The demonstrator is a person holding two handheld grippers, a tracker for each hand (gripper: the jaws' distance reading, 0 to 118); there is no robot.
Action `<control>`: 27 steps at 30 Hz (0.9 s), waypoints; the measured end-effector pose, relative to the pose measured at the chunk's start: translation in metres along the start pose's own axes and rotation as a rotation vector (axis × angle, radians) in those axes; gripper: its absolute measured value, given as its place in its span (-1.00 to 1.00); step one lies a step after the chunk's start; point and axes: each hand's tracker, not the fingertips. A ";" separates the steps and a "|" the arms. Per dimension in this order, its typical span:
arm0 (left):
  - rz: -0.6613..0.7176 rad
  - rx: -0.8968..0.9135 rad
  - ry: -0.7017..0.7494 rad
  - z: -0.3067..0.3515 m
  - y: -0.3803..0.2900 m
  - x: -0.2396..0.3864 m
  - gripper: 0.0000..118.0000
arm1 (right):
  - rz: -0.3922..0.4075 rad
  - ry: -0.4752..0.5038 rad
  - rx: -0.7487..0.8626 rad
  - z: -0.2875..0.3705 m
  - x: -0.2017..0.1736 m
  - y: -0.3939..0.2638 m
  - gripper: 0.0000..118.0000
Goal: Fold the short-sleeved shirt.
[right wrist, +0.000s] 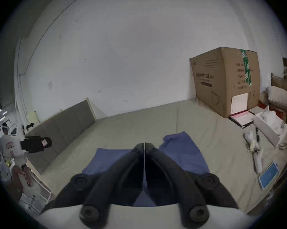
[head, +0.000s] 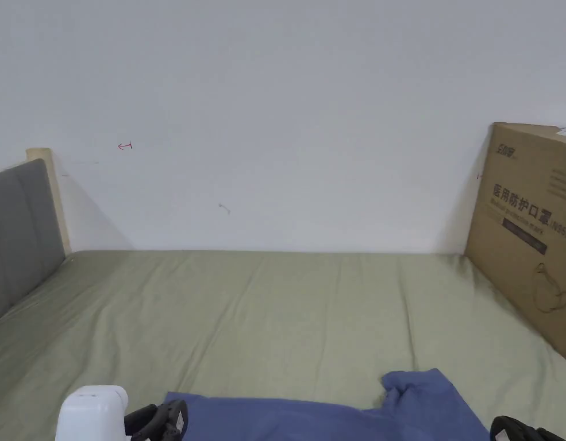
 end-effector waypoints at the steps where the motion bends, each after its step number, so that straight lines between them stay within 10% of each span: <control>1: -0.001 0.001 0.000 -0.009 0.007 -0.007 -0.99 | -0.016 0.013 0.003 -0.005 0.001 0.000 -0.97; 11: 0.050 -0.658 0.047 -0.259 0.045 -0.137 -0.91 | -0.094 0.037 -0.131 -0.069 0.026 0.000 -0.97; 14: 0.108 -0.732 0.079 -0.313 0.030 -0.164 0.92 | -0.102 0.036 -0.166 -0.083 0.029 -0.006 -0.97; 18: 0.210 -0.755 0.089 -0.352 0.006 -0.188 0.90 | -0.110 0.040 -0.231 -0.097 0.036 -0.018 -0.97; 27: -0.010 -0.832 0.161 -0.392 -0.057 -0.196 1.00 | -0.127 0.049 -0.326 -0.115 0.046 -0.040 -0.97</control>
